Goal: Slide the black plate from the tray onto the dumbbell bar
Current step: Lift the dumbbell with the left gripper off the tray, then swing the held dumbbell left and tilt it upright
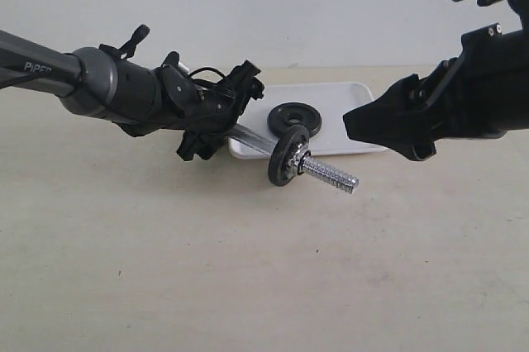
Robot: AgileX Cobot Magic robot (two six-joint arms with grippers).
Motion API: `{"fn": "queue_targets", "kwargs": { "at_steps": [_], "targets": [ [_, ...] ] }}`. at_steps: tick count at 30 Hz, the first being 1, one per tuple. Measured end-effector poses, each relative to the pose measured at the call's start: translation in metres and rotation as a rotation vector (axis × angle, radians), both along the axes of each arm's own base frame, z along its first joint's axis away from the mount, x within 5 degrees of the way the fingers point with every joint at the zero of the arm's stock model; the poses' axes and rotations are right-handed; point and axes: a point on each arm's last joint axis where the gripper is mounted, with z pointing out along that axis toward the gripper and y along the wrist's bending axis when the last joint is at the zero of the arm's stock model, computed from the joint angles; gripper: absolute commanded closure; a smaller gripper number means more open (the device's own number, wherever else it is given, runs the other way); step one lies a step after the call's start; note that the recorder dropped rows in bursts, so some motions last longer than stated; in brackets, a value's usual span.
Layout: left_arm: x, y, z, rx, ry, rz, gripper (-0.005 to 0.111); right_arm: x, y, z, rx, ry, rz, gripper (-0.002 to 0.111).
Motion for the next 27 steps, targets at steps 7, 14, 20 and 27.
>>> {"fn": "queue_targets", "kwargs": {
  "at_steps": [7,14,20,27],
  "targets": [
    [0.000,0.000,0.000,0.000,0.000,0.000,0.022,-0.001,0.000,0.000,0.000,0.005,0.006,0.026],
    [0.000,0.000,-0.004,0.008,0.005,-0.004,0.037,-0.001,0.000,0.000,0.001,0.007,0.009,0.026],
    [0.000,0.000,-0.016,0.092,-0.007,-0.067,0.079,-0.001,0.001,0.000,0.001,0.009,0.010,0.026],
    [0.000,0.000,-0.015,0.086,-0.006,-0.063,0.102,-0.001,0.000,-0.001,-0.007,0.007,0.013,0.026]
  ]
}}
